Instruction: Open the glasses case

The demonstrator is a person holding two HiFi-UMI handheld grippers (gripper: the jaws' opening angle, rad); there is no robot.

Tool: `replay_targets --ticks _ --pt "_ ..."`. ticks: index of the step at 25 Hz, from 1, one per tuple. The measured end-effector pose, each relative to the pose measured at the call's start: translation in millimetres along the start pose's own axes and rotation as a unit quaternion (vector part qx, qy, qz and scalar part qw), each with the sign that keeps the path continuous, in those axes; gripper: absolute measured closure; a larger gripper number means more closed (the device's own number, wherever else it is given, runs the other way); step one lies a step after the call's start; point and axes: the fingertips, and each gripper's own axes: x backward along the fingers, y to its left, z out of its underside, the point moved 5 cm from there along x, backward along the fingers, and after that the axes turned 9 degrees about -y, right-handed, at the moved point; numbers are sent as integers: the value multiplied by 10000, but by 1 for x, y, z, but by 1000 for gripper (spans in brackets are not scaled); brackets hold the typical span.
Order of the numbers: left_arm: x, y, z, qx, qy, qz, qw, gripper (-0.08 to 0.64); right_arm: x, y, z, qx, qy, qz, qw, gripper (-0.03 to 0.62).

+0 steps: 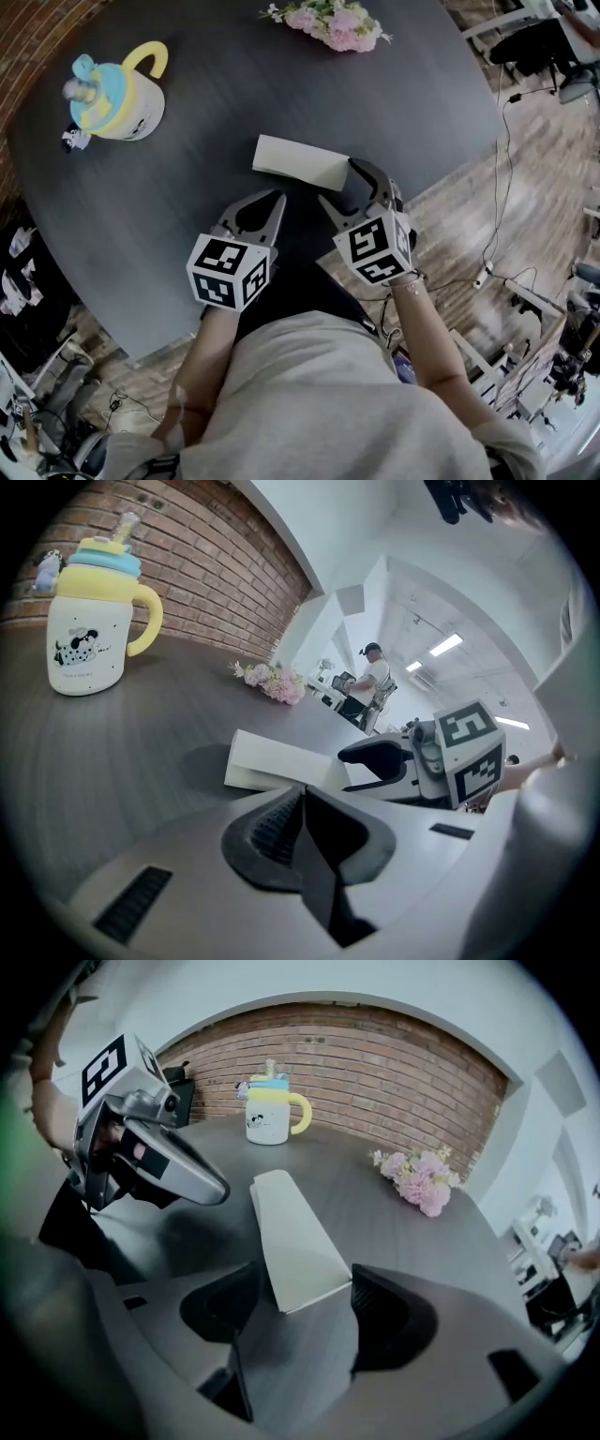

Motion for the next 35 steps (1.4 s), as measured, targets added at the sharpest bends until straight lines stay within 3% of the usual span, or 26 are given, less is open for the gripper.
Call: replay_targets --ticks 4,12,16,21,35 --pt "-1 0 1 -46 47 30 10000 531 2 -4 1 143 -50 -8 9999 311" --pt "3 0 2 -85 72 31 9999 531 10 -11 -7 -35 -229 -284 9993 344" --pt "0 2 -5 -65 -88 -3 9999 531 17 -14 -17 -81 -450 -223 9987 433" --pt "3 2 -14 -110 -277 -53 9995 531 19 -20 -25 92 -515 -140 9985 496" --pt "12 -4 -24 -81 -649 -160 9977 531 2 -61 -34 3 -585 281 9979 529"
